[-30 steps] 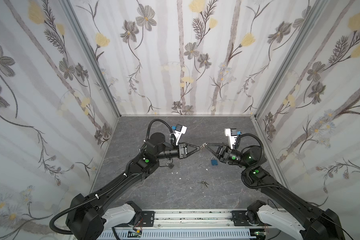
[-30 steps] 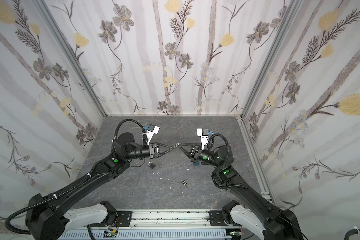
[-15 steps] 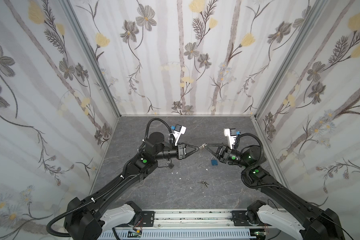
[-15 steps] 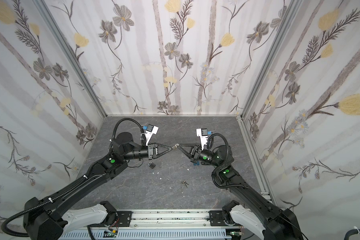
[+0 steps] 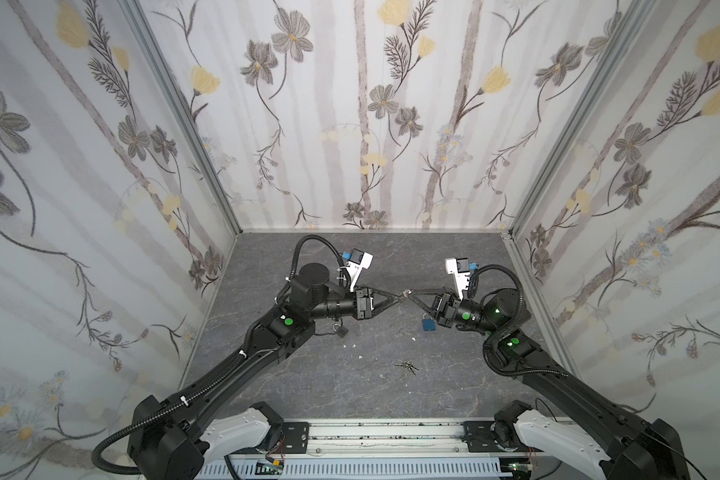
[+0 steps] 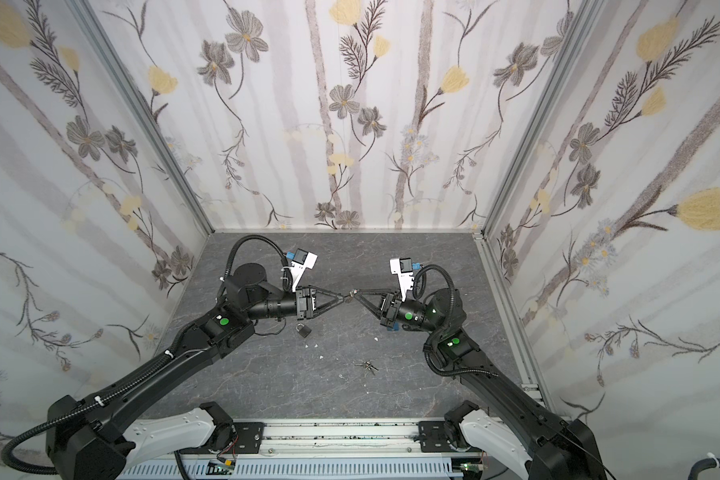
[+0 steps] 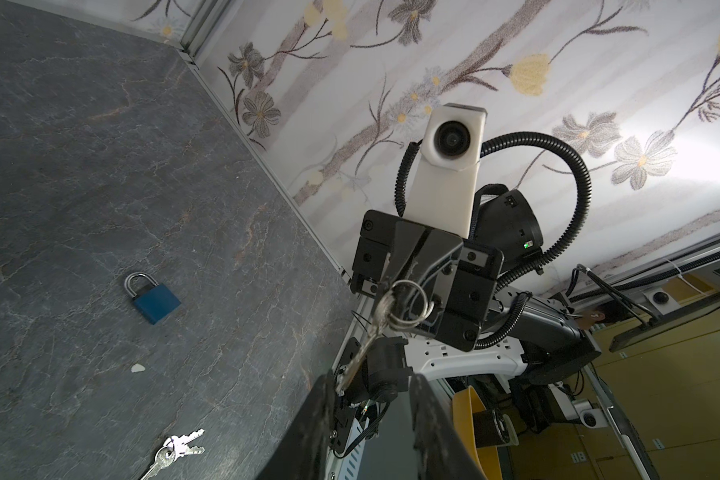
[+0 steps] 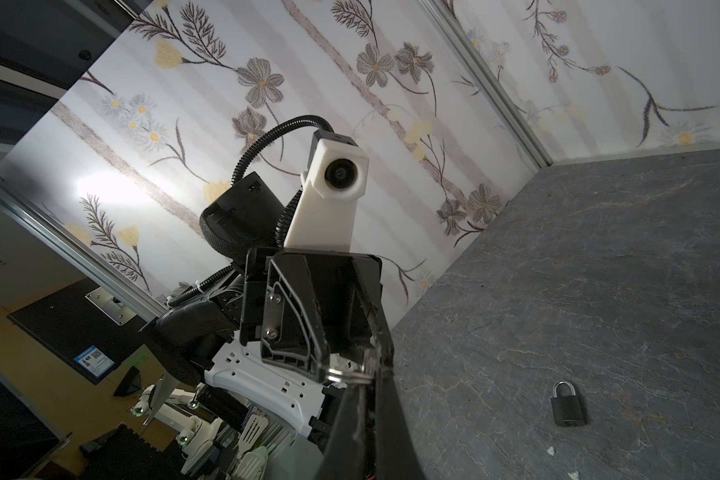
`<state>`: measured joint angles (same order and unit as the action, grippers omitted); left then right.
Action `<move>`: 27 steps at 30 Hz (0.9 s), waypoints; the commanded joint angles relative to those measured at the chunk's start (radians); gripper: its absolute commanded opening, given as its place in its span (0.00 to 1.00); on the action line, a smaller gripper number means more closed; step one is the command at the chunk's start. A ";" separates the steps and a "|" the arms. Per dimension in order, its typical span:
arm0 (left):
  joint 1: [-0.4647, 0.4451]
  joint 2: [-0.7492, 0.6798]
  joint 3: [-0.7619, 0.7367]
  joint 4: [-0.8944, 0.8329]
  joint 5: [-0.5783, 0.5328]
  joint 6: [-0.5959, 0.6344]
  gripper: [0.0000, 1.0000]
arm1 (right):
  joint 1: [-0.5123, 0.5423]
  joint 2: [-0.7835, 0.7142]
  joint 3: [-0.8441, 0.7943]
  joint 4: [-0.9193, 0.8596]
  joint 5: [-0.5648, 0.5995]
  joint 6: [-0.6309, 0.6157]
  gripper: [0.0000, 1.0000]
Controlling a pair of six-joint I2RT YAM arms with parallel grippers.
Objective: Unlock with the key
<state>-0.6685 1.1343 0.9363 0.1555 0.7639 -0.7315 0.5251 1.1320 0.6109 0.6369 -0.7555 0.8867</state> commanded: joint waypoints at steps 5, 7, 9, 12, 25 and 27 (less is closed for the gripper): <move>-0.002 0.011 -0.009 0.096 0.039 -0.031 0.36 | -0.001 0.008 0.000 0.070 -0.015 0.034 0.00; -0.001 0.015 -0.011 0.101 0.042 -0.034 0.35 | -0.002 0.009 -0.002 0.079 -0.019 0.039 0.00; -0.003 0.016 -0.013 0.107 0.044 -0.036 0.31 | -0.002 0.009 -0.004 0.092 -0.022 0.048 0.00; -0.002 0.015 -0.012 0.113 0.044 -0.036 0.23 | -0.001 0.010 -0.004 0.099 -0.024 0.052 0.00; -0.001 0.001 0.028 -0.063 -0.023 0.055 0.00 | -0.014 0.014 -0.042 0.046 -0.020 0.013 0.13; -0.001 0.005 0.061 -0.166 -0.059 0.103 0.00 | -0.023 0.002 -0.043 -0.034 0.013 -0.040 0.26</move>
<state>-0.6708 1.1435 0.9630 0.0978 0.7586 -0.7078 0.5098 1.1442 0.5720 0.6807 -0.7753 0.9100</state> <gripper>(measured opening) 0.049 0.218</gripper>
